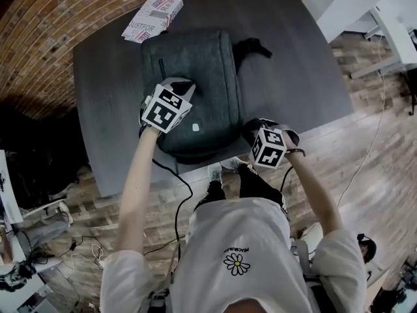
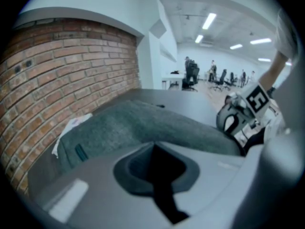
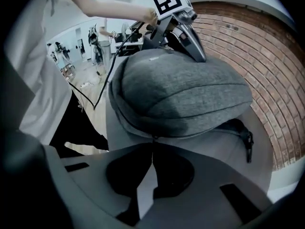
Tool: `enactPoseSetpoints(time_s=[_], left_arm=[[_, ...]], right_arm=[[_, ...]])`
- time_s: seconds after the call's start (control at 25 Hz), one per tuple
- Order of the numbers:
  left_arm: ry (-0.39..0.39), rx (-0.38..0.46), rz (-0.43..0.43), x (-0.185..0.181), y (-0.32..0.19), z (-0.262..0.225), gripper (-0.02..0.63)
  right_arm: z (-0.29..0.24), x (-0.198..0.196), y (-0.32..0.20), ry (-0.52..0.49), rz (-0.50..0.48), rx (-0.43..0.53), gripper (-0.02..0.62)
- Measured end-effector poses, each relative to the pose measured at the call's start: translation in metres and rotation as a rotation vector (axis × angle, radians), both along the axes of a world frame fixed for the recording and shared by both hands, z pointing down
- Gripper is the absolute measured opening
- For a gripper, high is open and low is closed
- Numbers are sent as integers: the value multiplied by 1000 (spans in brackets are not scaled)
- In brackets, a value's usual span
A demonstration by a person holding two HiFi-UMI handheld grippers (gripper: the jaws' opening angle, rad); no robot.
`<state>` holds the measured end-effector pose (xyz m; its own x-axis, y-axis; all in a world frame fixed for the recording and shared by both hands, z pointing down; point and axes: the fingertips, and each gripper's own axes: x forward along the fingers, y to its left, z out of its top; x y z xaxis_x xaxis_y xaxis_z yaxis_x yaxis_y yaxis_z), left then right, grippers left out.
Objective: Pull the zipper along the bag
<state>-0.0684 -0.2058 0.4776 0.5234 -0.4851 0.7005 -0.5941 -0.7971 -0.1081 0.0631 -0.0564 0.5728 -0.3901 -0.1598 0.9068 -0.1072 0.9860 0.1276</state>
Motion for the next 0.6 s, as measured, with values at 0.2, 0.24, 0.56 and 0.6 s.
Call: enactPoseSetpoints(time_s=[0.2,0.24,0.56,0.6], left_arm=[[16,4,-5,1,-3,0,2],[24,3,-7,1,-3,1,2],[44,-9,0,2,-2,1,2],[44,-9,7,2,-2,2,0]], right_arm=[[-5,-24,32,-60,33,-59,9],[-5,-29,37,-74,46,-74,9],[-12,-76,69,-137,246,-120,9],[-13,-81,71,-132,266,-113,9]])
